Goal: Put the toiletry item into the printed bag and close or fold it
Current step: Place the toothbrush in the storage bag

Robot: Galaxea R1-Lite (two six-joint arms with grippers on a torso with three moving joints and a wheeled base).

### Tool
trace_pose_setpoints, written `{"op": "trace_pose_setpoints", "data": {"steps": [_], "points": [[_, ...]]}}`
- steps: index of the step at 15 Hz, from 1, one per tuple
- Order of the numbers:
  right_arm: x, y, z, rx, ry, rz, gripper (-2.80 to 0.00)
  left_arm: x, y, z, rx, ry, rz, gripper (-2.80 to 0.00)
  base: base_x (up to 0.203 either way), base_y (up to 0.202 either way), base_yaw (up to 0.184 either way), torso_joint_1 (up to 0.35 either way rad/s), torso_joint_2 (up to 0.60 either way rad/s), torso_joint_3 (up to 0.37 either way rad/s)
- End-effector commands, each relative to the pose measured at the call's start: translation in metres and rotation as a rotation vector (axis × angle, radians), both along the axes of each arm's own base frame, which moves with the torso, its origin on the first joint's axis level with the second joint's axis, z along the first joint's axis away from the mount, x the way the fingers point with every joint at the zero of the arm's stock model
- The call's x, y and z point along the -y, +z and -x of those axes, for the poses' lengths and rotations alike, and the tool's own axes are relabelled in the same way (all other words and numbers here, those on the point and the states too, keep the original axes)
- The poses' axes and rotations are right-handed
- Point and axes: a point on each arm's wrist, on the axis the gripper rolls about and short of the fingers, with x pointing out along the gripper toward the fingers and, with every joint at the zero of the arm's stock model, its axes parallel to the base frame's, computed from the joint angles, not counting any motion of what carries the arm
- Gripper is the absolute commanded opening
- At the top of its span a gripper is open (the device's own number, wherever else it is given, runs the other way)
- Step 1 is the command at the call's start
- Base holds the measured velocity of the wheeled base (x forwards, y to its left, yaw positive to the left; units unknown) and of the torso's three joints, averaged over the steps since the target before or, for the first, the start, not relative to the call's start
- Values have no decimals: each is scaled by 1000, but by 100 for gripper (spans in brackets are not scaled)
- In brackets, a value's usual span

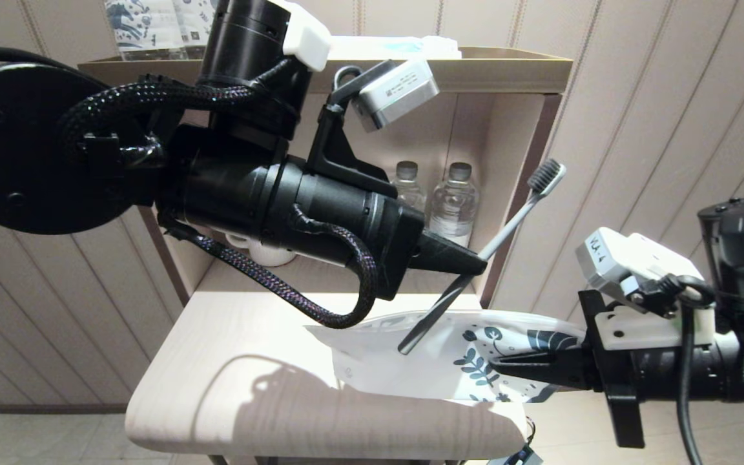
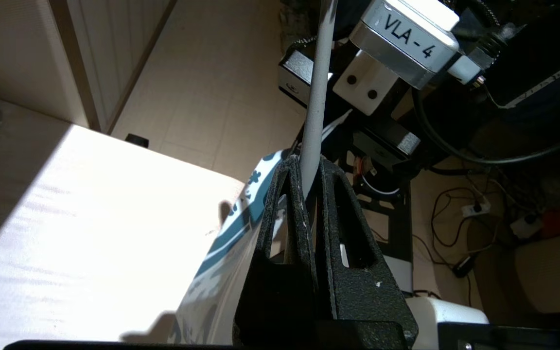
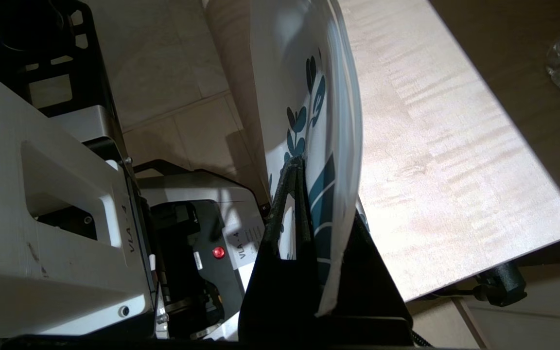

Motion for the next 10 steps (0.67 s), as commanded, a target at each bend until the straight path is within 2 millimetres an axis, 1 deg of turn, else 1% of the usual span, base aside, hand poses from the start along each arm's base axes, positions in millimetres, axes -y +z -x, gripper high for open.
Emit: {"op": "trace_pose_setpoints", "data": {"steps": [1,3,6,8,10], "points": [[-1,0,-1,-2,7,0,-280,4,-6,-4,-6,-4,-7,-280,0,0,0,0,0,0],[-1,-1,-1,-6,8,1,-280,4,-2,-4,22,-9,7,-280,0,0,0,0,0,0],[-1,-1,-1,-7,19,-3,-280,-3,12,-1,76,0,37,-280,0,0,0,0,0,0],[-4,-1,1,-9,35,0,-280,-3,10,-1,148,-14,19,-280,0,0,0,0,0,0],[-6,-2,-2,-15,35,2,-280,0,1,-3,155,-17,-6,-280,0,0,0,0,0,0]]}}
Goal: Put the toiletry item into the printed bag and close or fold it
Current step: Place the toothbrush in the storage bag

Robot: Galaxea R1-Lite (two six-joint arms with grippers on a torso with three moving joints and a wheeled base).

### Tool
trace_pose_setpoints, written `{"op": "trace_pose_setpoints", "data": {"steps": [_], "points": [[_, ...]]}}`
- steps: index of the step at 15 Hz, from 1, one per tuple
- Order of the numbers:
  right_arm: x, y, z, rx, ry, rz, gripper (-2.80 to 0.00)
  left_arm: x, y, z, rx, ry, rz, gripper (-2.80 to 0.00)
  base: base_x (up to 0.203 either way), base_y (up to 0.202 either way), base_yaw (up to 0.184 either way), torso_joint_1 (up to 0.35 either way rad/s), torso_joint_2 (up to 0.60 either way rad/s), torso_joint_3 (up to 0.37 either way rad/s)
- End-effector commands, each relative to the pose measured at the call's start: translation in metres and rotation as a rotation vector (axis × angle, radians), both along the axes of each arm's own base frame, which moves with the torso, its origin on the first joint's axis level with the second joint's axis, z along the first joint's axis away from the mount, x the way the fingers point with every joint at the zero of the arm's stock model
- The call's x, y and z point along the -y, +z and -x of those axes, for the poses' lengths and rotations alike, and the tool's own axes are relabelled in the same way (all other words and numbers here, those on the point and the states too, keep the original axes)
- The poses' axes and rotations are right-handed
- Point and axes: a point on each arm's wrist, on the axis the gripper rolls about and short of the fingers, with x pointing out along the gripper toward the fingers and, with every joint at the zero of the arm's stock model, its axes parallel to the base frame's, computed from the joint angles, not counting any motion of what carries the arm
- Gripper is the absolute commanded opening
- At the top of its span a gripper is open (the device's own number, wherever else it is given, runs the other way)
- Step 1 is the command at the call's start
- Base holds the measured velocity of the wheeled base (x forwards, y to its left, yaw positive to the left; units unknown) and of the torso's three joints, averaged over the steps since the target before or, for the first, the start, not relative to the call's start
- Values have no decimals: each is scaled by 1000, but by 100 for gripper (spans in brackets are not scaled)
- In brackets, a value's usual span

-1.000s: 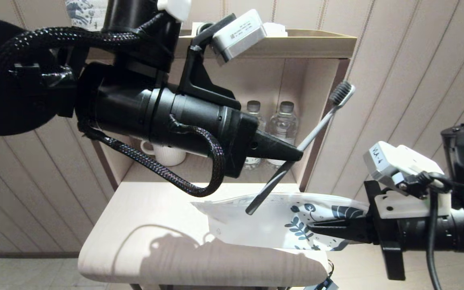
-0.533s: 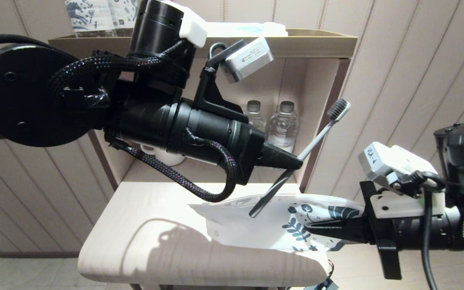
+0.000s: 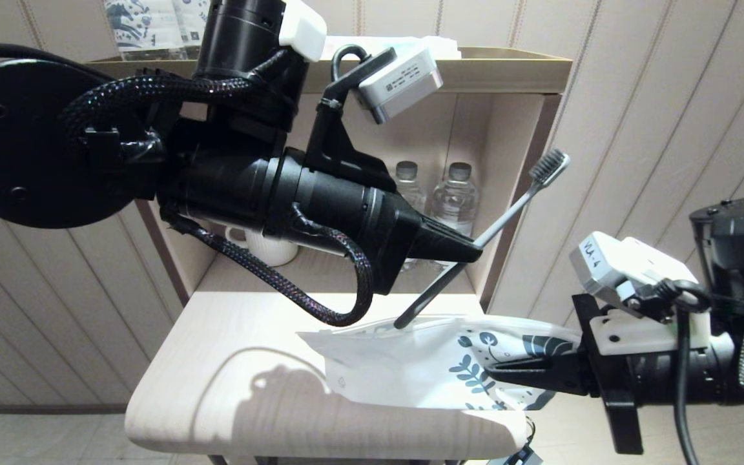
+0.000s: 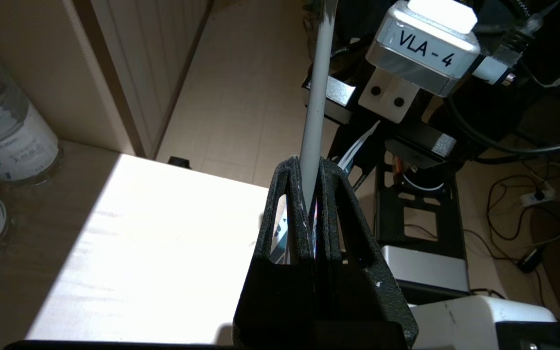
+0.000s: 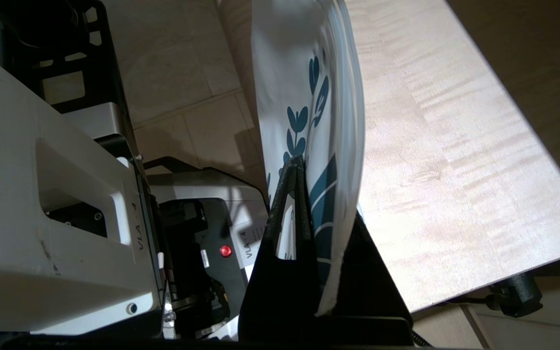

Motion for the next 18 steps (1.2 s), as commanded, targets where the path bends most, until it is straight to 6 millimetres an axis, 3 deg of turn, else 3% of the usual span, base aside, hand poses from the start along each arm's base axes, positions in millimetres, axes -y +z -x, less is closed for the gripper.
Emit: {"op": "trace_pose_setpoints", "data": {"steps": [1,6,13,18], "points": [[-3,-2,-4,-7,7,4,-280,2,-7,-2,-13,-2,-15,-280,0,0,0,0,0,0],[-6,-3,-9,-14,12,8,-280,2,-6,-9,6,-1,-9,-280,0,0,0,0,0,0],[-6,0,-10,-3,10,2,-280,-2,-32,-6,-24,-12,-83,-280,0,0,0,0,0,0],[-6,0,-10,-3,10,2,-280,-17,-38,-10,-22,19,-102,-280,0,0,0,0,0,0]]}}
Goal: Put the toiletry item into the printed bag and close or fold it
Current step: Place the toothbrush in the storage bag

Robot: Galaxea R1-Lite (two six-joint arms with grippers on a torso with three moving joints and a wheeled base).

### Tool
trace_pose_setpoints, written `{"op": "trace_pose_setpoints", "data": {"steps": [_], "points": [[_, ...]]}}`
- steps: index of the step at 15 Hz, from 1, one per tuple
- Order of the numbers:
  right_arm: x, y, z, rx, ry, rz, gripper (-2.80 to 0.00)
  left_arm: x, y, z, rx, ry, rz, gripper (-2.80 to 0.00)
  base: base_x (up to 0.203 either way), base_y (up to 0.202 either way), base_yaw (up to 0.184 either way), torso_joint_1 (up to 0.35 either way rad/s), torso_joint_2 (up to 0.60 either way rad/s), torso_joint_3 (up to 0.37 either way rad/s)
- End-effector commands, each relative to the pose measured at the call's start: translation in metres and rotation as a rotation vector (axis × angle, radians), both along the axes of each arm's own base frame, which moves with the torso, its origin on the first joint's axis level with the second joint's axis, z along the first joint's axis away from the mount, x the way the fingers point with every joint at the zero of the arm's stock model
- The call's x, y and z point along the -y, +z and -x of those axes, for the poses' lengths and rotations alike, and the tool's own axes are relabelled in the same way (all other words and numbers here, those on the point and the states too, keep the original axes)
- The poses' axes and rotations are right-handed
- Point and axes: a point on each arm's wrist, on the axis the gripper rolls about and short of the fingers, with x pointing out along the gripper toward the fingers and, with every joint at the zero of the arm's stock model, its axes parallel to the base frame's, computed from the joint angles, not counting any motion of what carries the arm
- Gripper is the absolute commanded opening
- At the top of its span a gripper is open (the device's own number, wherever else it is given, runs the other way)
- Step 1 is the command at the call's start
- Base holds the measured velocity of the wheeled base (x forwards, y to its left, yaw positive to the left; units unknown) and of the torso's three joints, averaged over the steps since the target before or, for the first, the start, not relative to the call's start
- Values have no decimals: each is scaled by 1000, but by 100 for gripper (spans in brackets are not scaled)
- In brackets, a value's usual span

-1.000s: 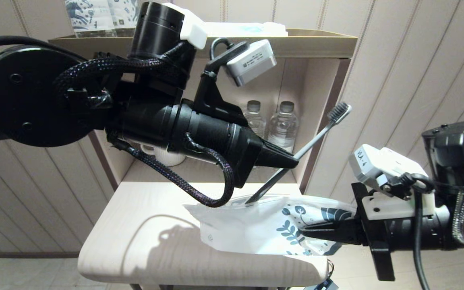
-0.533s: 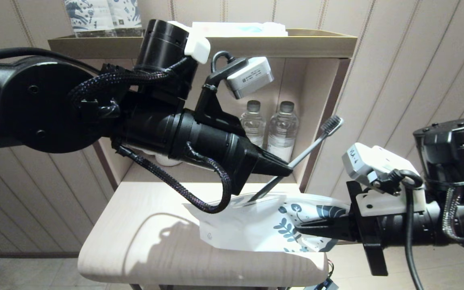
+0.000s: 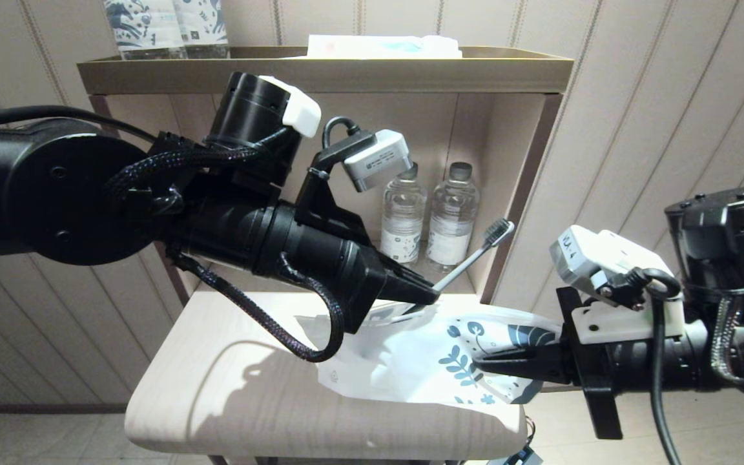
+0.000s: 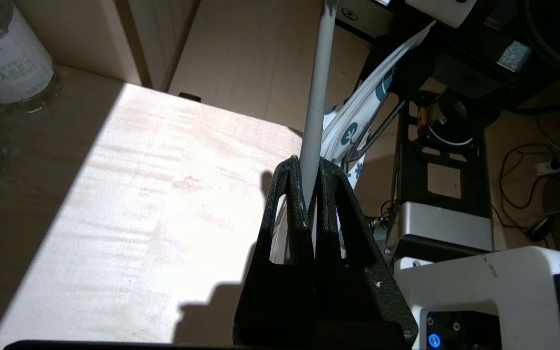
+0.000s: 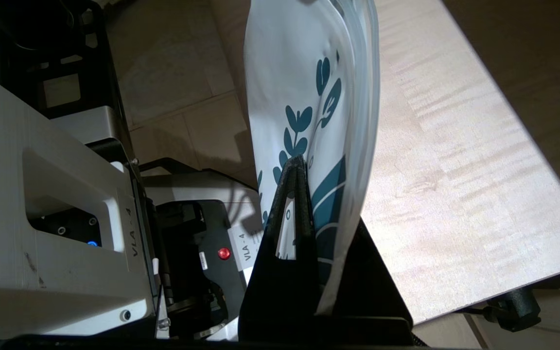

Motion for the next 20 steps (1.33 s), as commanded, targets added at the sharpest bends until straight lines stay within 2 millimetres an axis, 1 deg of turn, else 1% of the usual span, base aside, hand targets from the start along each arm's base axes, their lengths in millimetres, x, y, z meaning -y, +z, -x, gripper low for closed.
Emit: {"op": "trace_pose_setpoints", "data": {"steps": [1,5,8,14,16,20], "points": [[0,0,0,0,5,0,-280,-6,-3,2,-2,2,-10,-280,0,0,0,0,0,0],[0,1,0,3,5,-2,-280,-11,-11,2,4,-2,-34,-280,0,0,0,0,0,0],[0,1,0,4,5,-2,-280,-18,-11,3,28,-4,-38,-280,0,0,0,0,0,0],[0,3,0,10,5,-6,-280,-26,-11,7,50,-6,-49,-280,0,0,0,0,0,0],[0,3,0,13,5,-7,-280,-28,-15,9,45,-7,-60,-280,0,0,0,0,0,0],[0,5,-1,17,3,-9,-280,-28,-15,10,47,-8,-62,-280,0,0,0,0,0,0]]}}
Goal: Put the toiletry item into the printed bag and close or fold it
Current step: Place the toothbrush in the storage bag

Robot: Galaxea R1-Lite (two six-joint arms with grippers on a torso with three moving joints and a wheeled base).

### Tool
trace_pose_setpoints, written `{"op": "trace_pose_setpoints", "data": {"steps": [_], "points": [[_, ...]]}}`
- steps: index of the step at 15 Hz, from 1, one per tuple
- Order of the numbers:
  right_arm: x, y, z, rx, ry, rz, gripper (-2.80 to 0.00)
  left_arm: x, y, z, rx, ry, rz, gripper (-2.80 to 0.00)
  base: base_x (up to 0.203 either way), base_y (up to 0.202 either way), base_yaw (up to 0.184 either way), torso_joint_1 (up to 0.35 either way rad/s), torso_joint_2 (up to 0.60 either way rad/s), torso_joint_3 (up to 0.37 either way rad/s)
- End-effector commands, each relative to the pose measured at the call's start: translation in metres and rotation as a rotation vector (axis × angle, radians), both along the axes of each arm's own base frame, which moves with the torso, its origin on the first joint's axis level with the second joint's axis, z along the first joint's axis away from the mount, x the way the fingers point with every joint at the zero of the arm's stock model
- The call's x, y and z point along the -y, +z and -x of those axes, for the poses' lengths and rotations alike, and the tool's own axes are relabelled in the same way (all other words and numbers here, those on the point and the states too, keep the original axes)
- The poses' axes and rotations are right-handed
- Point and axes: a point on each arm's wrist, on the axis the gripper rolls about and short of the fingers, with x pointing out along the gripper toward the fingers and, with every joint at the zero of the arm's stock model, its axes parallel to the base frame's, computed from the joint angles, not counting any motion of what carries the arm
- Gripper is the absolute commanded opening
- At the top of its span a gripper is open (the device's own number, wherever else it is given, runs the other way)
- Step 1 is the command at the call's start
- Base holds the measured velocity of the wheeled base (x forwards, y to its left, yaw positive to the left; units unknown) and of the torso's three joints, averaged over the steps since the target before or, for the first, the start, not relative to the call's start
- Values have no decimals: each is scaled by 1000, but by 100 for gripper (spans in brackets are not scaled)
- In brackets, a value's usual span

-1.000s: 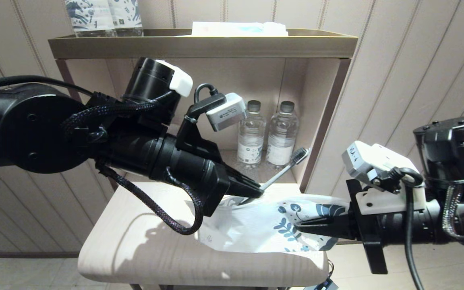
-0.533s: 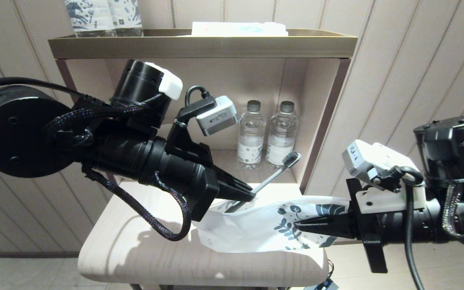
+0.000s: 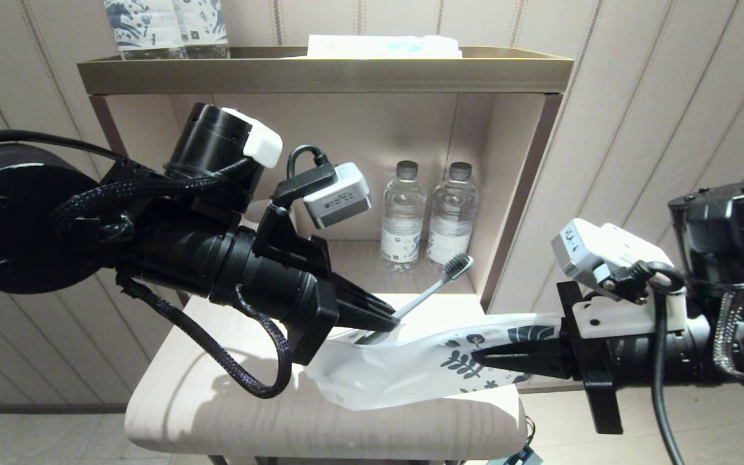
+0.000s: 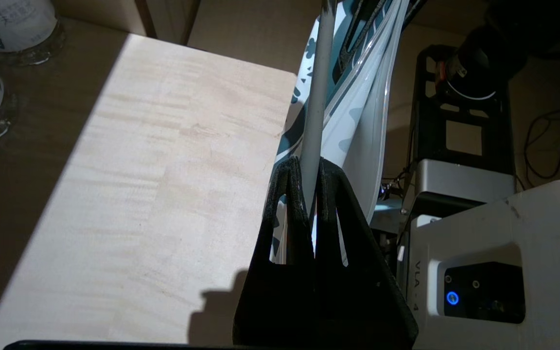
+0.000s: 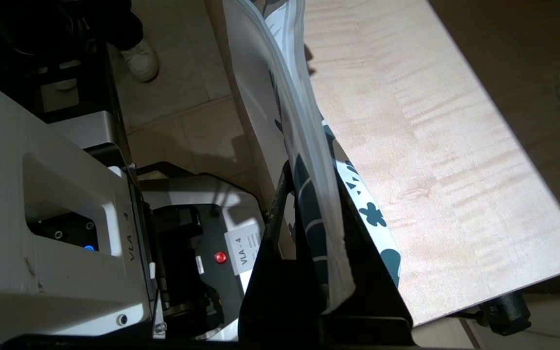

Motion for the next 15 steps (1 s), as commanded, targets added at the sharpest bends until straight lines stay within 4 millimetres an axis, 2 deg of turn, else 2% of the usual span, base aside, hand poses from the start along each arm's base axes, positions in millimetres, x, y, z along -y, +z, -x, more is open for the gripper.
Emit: {"op": "trace_pose_setpoints", "data": {"steps": [1,4,8,12,15], "points": [[0,0,-1,1,4,0,-280,-1,1,1,3,-6,2,-280,0,0,0,0,0,0],[-1,-2,-3,-5,-1,3,-280,0,2,0,20,-9,3,-280,0,0,0,0,0,0],[-5,10,-7,35,-20,-5,-280,3,5,3,32,-17,6,-280,0,0,0,0,0,0],[-18,4,-20,102,-56,-10,-280,4,10,3,62,2,4,-280,0,0,0,0,0,0],[-19,-1,-25,97,-61,-6,-280,1,17,4,97,34,3,-280,0,0,0,0,0,0]]}}
